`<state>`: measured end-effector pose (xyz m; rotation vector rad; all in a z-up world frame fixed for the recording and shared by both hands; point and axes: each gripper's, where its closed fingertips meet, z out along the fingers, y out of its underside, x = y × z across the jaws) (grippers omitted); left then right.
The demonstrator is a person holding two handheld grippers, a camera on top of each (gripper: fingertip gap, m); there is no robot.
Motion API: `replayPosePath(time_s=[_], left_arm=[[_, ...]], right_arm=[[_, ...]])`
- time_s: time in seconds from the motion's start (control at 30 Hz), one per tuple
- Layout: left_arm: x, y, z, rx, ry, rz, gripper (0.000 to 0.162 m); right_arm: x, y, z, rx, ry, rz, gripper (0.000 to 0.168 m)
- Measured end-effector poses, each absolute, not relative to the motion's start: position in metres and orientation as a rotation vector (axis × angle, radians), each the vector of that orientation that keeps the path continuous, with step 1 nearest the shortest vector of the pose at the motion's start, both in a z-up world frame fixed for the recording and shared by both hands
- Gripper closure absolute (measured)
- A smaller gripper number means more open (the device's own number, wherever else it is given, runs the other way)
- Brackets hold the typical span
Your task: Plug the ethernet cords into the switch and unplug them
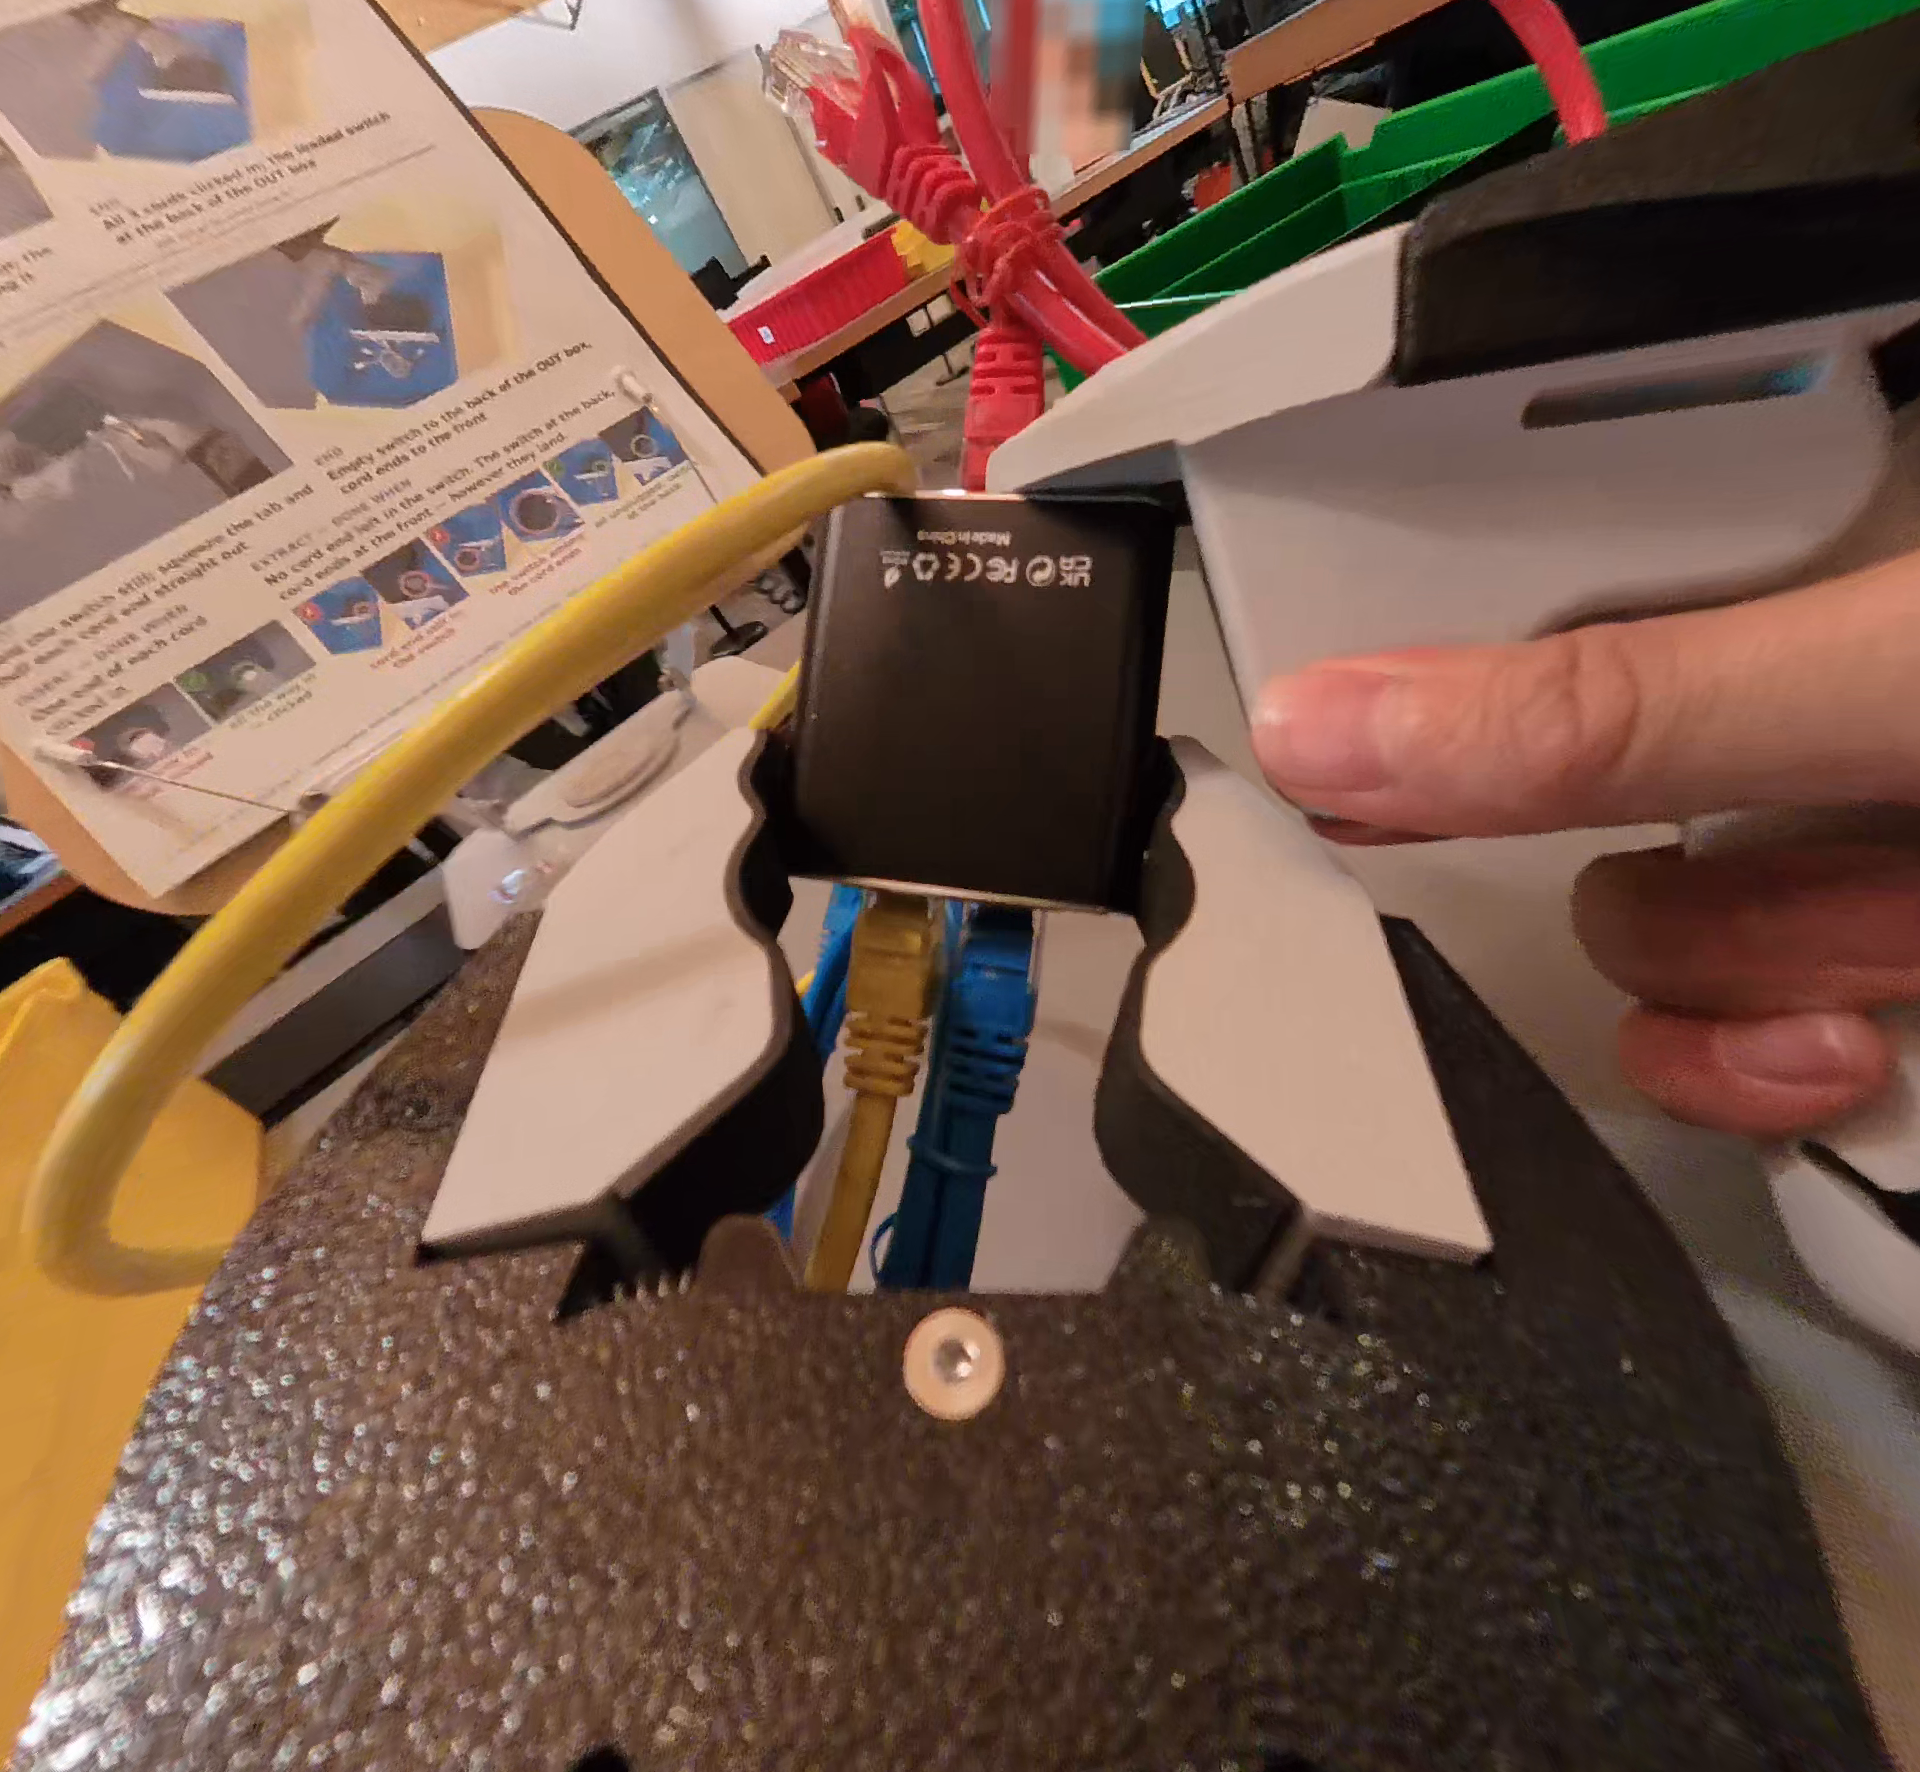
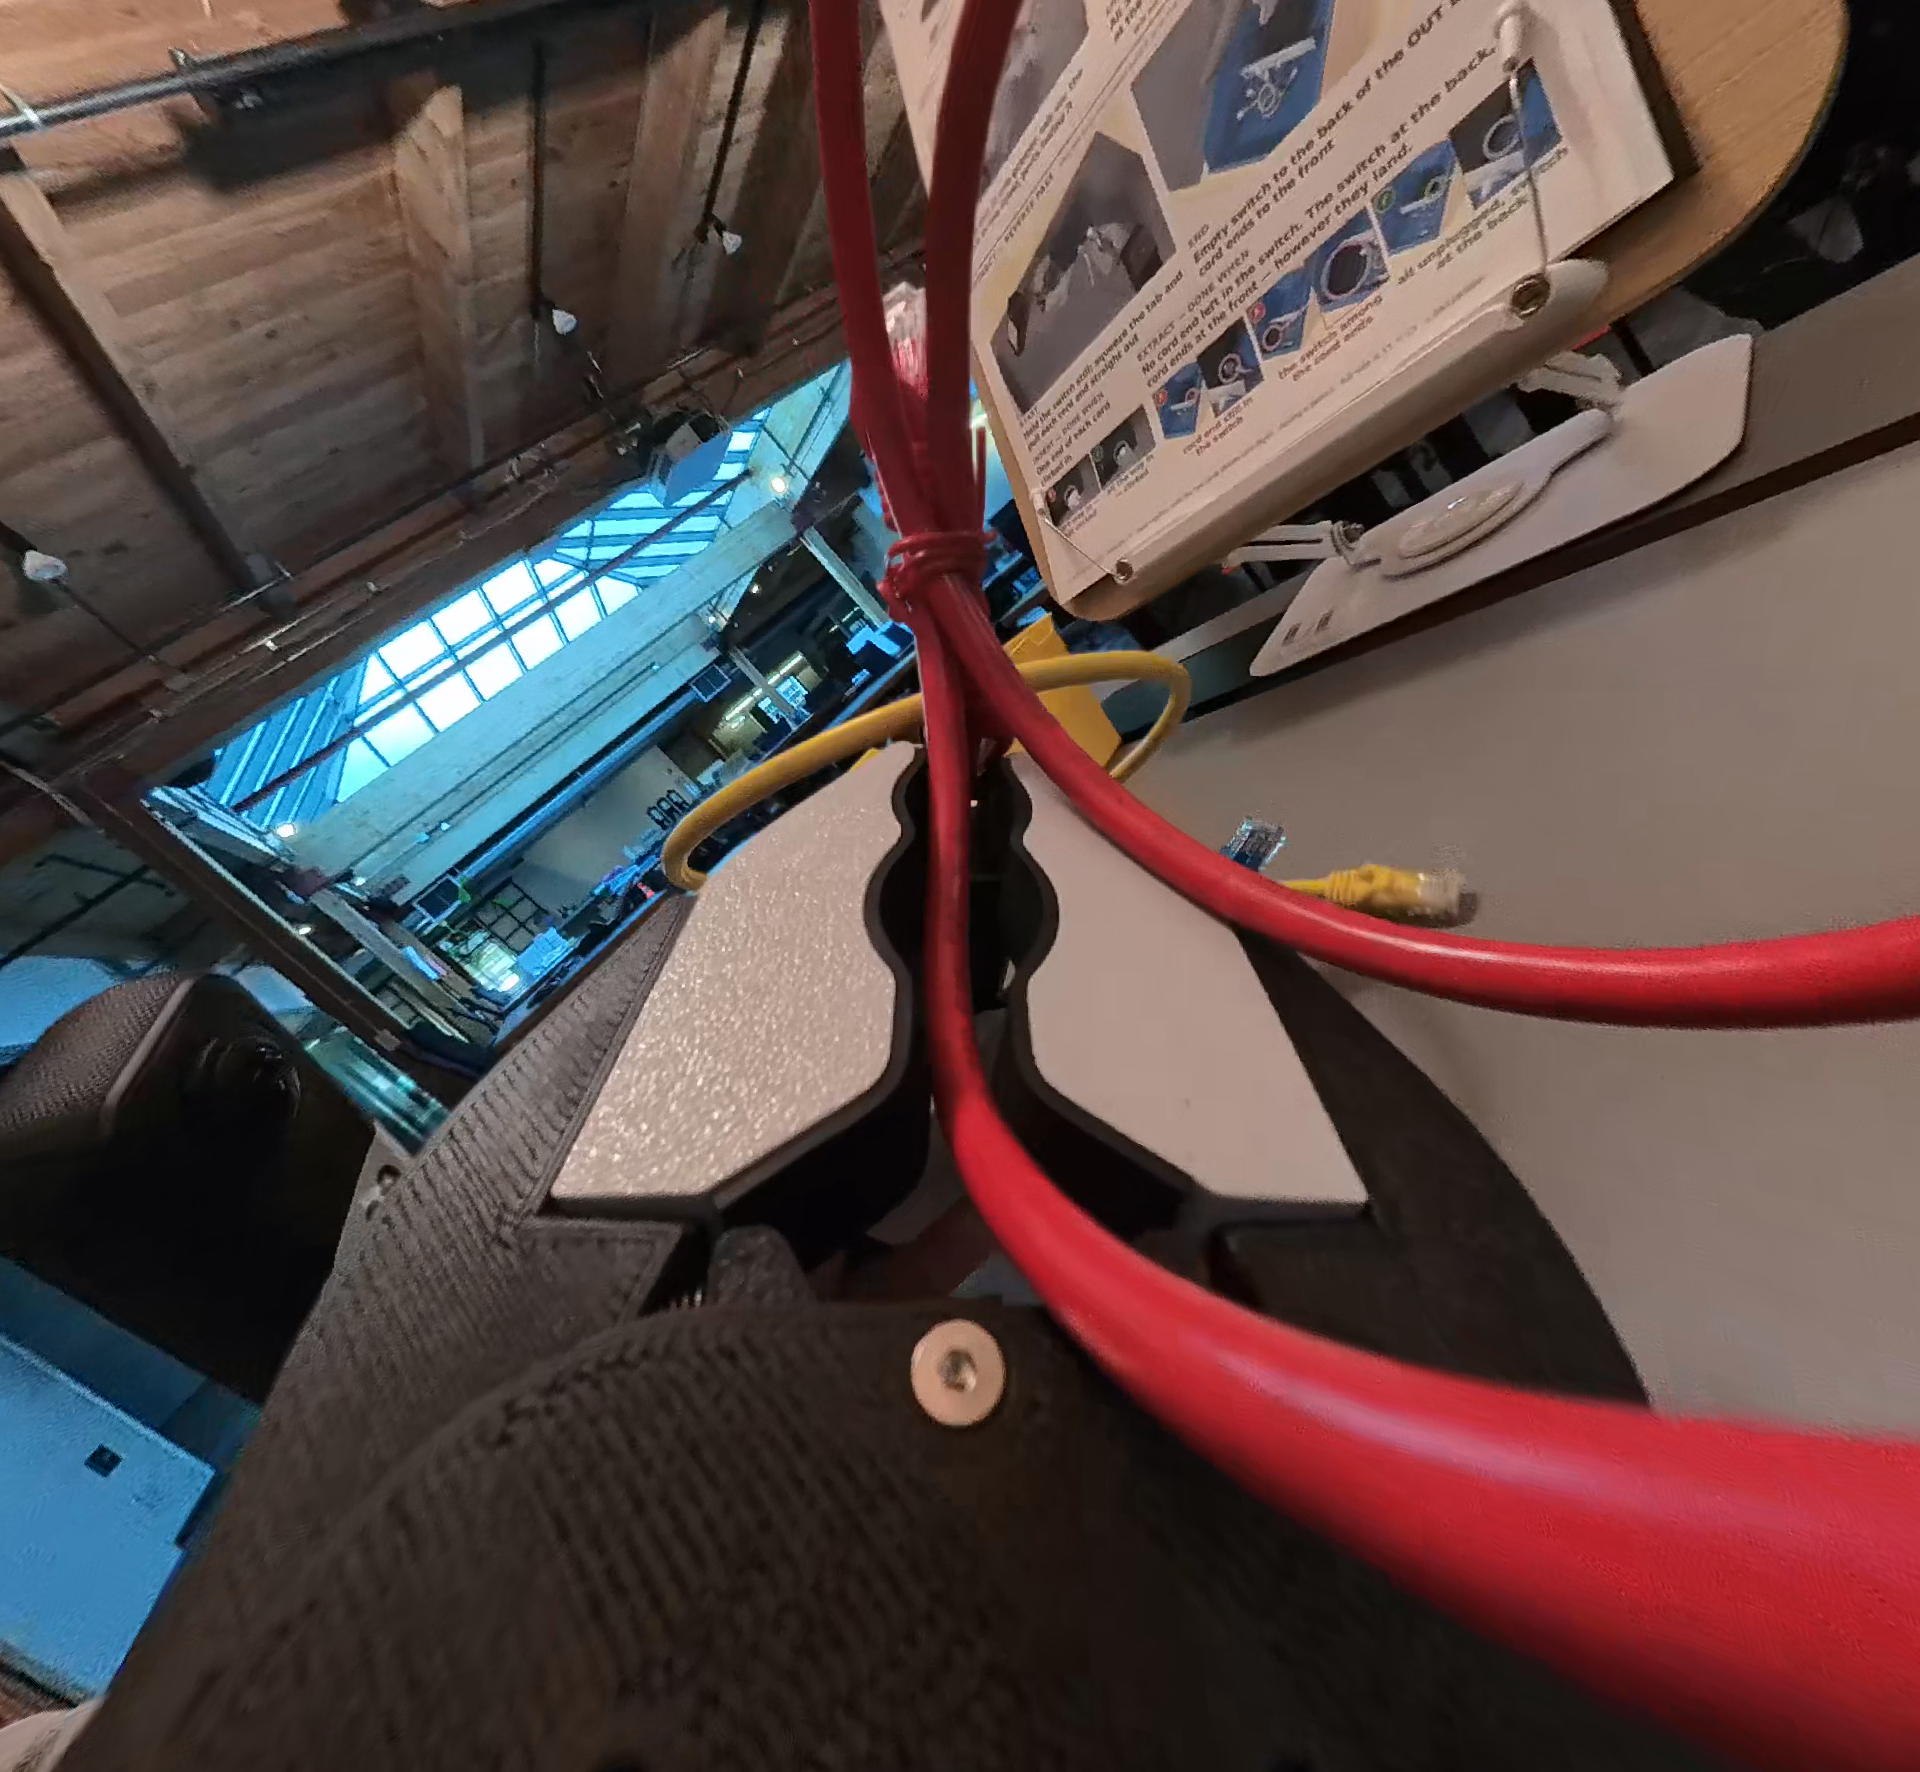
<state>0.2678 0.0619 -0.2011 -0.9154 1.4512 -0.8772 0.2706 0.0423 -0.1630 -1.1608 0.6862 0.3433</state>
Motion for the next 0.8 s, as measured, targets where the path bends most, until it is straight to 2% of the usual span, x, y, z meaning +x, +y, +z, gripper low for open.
replayPosePath(time_s=[0.27,0.4,0.57,0.8], left_arm=[[0.258,0.094,-0.196,-0.997,1.360,-0.838,0.097],[0.253,0.097,-0.190,-1.016,1.334,-0.875,0.097],[0.246,0.100,-0.187,-1.057,1.309,-0.946,0.097],[0.246,0.092,-0.188,-1.048,1.341,-0.993,0.097]], right_arm=[[0.278,0.023,-0.143,-1.199,0.590,0.237,0.160],[0.270,0.016,-0.116,-1.383,0.481,0.062,0.160],[0.310,-0.034,-0.080,-1.506,0.492,-0.102,0.160],[0.381,-0.093,-0.089,-1.626,0.659,0.033,0.159]])
